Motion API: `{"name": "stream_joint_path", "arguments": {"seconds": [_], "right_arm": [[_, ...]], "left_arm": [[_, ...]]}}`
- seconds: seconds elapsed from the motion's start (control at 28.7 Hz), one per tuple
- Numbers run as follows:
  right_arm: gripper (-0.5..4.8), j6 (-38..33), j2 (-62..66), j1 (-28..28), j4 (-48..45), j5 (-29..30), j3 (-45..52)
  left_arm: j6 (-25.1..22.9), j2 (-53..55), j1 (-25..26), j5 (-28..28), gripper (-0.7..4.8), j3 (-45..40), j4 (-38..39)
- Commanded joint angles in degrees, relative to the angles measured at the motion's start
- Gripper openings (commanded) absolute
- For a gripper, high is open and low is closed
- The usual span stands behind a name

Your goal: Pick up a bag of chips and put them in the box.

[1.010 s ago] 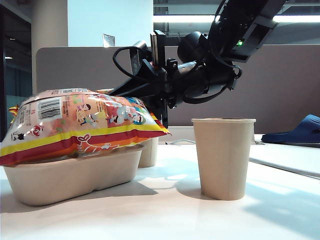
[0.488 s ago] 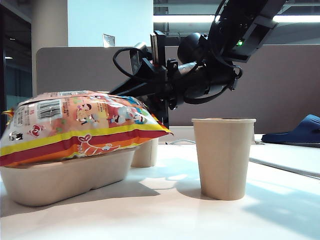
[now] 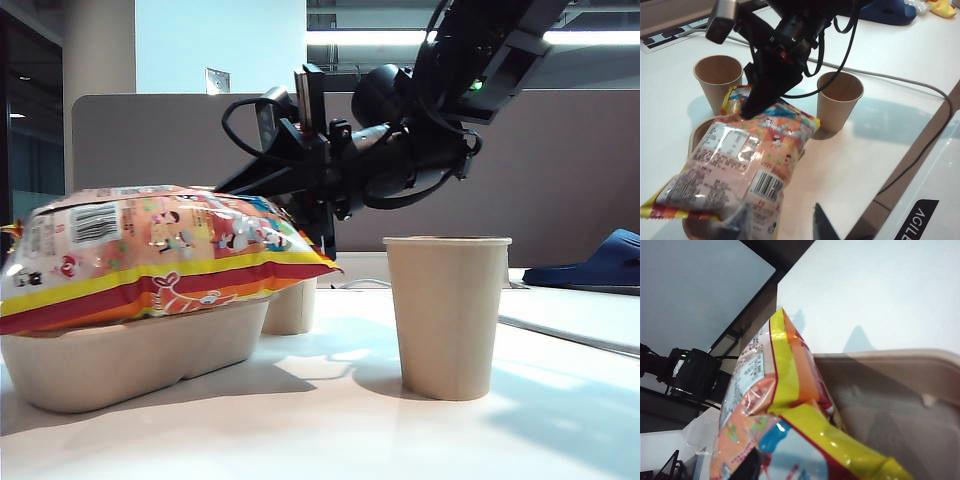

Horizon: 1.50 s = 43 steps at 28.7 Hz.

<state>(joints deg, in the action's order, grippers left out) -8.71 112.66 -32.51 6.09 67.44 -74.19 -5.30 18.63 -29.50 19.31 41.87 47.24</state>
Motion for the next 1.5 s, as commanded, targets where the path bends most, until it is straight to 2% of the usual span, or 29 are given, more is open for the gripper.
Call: {"name": "stream_joint_path", "arguments": {"seconds": [0.03, 0.35, 1.01, 1.08, 1.32, 1.43, 1.5], "right_arm": [[0.95, 0.13, -0.28, -0.79, -0.57, -2.01, -0.44], [0.95, 0.11, -0.26, -0.85, -0.96, -4.90, -0.44], [0.97, 0.13, -0.24, -2.32, -0.33, -6.01, -0.42], [1.22, 0.15, -0.24, -2.32, -0.28, -6.32, -0.42], [1.23, 0.15, -0.24, -2.32, -0.31, -6.32, -0.44], [1.58, 0.15, -0.24, -2.32, -0.28, -6.36, -0.42], [1.60, 0.15, -0.24, -2.32, -0.26, -7.08, -0.42]], "left_arm": [[0.24, 0.02, -0.07, 1.57, 1.57, 0.15, -1.46], [1.25, 0.02, -0.07, 2.69, 1.57, 0.17, -1.51], [2.43, 0.00, -0.07, 4.83, 1.57, 0.17, -1.53], [2.58, 0.02, -0.07, 5.44, 1.57, 0.17, -1.53], [2.80, 0.00, -0.07, 5.62, 1.57, 0.17, -1.53], [2.80, 0.02, -0.07, 5.62, 1.57, 0.17, -1.51], [2.82, 0.02, -0.07, 5.62, 1.57, 0.17, -1.51]]}}
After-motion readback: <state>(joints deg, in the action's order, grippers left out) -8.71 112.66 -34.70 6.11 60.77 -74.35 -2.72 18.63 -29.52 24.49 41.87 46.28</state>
